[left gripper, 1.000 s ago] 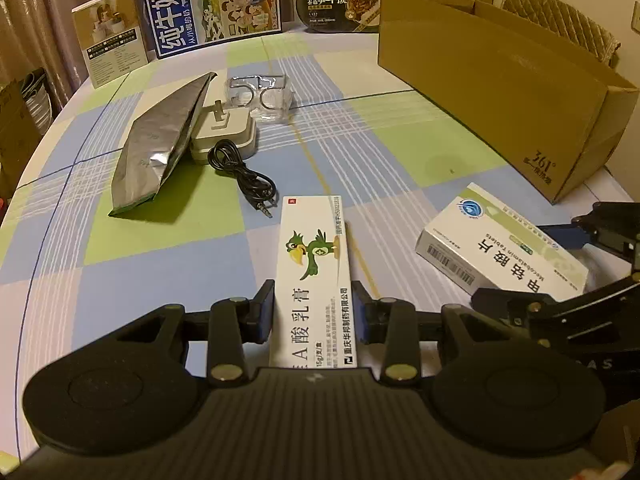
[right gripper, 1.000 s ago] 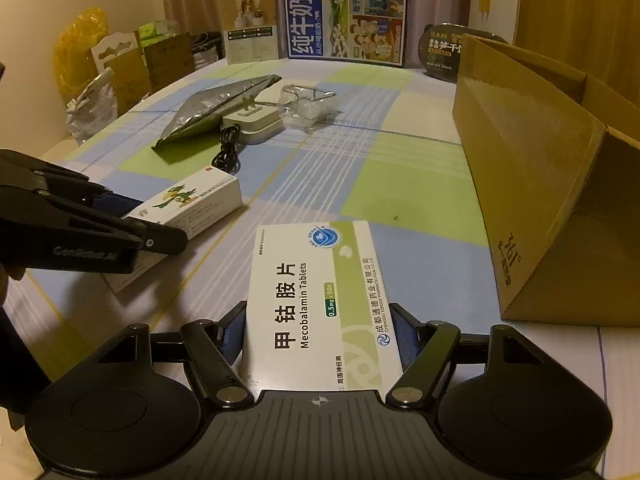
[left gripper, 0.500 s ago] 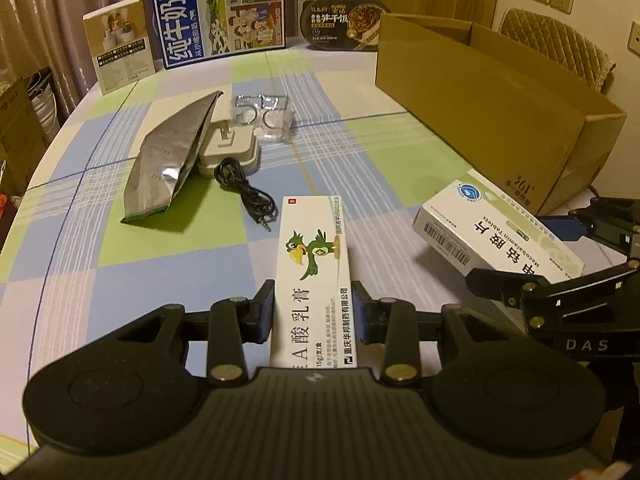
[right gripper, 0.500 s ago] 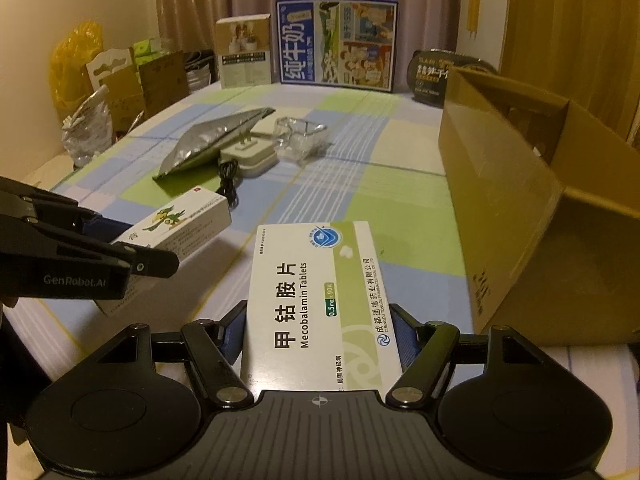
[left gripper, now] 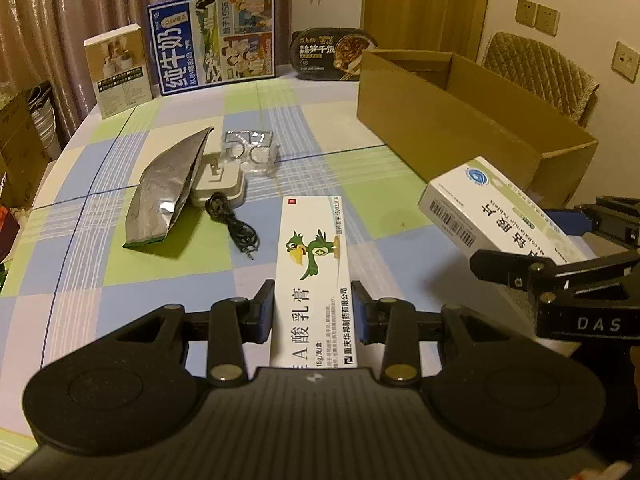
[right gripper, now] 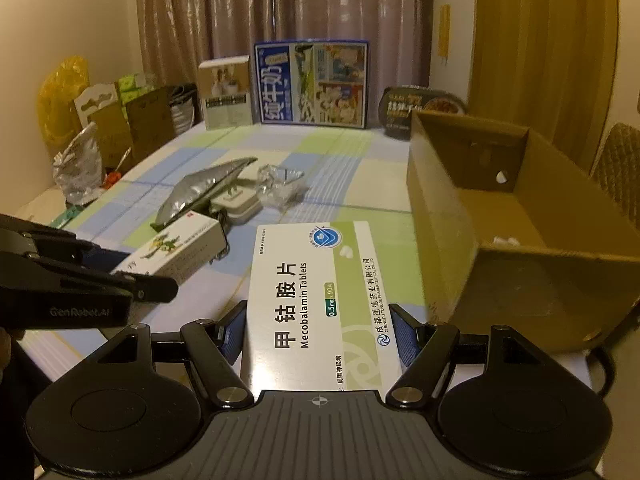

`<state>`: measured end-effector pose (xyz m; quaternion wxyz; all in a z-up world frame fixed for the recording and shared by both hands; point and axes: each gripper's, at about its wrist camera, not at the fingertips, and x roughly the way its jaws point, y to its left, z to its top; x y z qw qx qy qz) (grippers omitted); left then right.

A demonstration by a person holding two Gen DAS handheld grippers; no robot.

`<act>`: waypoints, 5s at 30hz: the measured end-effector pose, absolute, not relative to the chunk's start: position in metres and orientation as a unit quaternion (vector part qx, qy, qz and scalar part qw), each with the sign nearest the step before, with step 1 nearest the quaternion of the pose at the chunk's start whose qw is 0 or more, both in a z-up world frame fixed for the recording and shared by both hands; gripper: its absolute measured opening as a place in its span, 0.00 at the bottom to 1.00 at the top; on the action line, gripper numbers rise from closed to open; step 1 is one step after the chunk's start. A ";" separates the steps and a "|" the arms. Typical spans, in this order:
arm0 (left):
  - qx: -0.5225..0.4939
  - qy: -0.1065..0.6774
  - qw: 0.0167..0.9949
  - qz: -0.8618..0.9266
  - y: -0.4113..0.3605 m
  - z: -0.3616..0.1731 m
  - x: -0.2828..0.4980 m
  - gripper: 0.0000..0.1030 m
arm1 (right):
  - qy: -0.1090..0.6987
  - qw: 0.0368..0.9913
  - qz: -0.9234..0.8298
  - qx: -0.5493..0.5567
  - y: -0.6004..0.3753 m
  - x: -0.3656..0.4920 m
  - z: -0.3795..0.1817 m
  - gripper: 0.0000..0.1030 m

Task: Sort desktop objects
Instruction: 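Lift both medicine boxes and carry them over the cardboard box, then open both tools to drop the two medicine boxes into the cardboard box, then move both tools back toward the silver foil bag and black cable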

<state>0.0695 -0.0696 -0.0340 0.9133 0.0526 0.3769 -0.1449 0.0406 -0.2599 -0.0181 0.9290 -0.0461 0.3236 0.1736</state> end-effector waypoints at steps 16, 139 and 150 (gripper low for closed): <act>0.040 0.343 0.921 -0.181 -0.104 0.002 0.070 0.32 | 0.269 0.954 0.129 -0.034 -0.299 0.039 0.039 0.66; -0.039 0.359 0.926 -0.111 -0.061 0.024 0.084 0.98 | 0.339 0.931 0.130 0.027 -0.306 0.058 0.042 0.95; -0.060 0.359 0.929 -0.071 -0.018 0.023 0.071 0.99 | 0.349 0.923 0.166 0.002 -0.263 0.058 0.034 0.98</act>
